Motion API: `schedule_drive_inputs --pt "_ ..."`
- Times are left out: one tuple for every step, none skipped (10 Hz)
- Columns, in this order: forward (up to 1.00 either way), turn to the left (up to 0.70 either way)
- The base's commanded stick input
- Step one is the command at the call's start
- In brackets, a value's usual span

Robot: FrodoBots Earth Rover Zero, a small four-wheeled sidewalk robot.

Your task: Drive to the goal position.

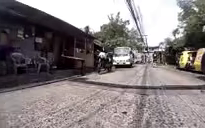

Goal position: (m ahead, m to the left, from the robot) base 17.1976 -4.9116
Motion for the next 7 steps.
schedule_drive_inputs --pt "0.70 0.00" --pt "0.70 -0.06" --pt "0.70 -0.27" --pt "0.70 -0.27" --pt "0.70 0.00" --pt "0.70 0.00" --pt "0.70 0.00"
